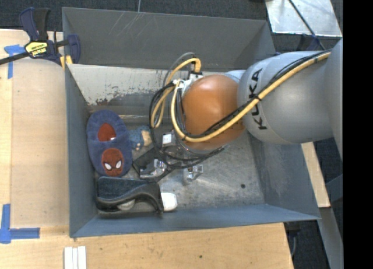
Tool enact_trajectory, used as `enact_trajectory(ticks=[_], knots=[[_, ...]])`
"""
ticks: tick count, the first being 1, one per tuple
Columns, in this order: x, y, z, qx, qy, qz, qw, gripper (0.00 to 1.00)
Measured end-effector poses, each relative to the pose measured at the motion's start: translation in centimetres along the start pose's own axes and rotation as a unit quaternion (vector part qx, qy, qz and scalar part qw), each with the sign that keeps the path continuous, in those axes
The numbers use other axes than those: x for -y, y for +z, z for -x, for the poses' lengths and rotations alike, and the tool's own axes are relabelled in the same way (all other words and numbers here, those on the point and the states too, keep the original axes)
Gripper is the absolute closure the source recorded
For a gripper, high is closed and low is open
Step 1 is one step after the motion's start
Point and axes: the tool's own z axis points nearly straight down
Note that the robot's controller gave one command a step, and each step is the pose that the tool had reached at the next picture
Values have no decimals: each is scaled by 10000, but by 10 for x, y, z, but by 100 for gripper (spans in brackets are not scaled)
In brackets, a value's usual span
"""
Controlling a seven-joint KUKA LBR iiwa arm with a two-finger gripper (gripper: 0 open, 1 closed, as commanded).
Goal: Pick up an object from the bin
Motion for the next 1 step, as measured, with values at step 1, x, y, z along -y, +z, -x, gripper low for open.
enact_trajectory(ticks=[1], knots=[[3,-3,2,-29,20,42,10000,0]])
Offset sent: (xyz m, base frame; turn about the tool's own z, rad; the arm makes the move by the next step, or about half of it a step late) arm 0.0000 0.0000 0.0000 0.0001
